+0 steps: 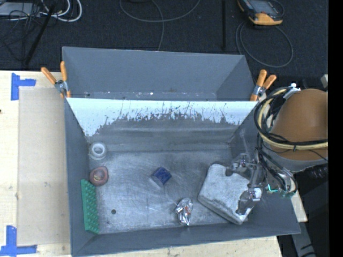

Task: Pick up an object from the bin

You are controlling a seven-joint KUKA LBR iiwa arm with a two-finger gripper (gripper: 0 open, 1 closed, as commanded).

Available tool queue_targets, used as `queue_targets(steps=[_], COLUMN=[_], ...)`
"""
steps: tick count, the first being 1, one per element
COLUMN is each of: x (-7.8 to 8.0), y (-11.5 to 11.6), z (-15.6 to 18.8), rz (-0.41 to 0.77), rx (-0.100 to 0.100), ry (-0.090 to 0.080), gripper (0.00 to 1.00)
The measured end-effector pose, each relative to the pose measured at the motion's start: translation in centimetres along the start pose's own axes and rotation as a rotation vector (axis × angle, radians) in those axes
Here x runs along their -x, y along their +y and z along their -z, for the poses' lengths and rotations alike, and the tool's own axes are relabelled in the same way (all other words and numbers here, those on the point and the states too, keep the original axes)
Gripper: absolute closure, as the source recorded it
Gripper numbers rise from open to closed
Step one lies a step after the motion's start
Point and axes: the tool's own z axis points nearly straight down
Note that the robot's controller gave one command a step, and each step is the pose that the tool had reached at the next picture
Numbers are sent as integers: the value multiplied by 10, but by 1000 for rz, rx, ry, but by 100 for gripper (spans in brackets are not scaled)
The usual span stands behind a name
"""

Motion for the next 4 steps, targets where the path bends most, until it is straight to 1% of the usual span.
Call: queue_targets(steps=[1, 2, 3, 4], x=[5, 6, 3, 12], y=[35, 76, 77, 74], z=[-115, -128, -129, -98], rz=[28, 141, 145, 279], rx=[2, -5, -2, -3], ry=[-8, -25, -13, -11], gripper=[0, 0, 100, 100])
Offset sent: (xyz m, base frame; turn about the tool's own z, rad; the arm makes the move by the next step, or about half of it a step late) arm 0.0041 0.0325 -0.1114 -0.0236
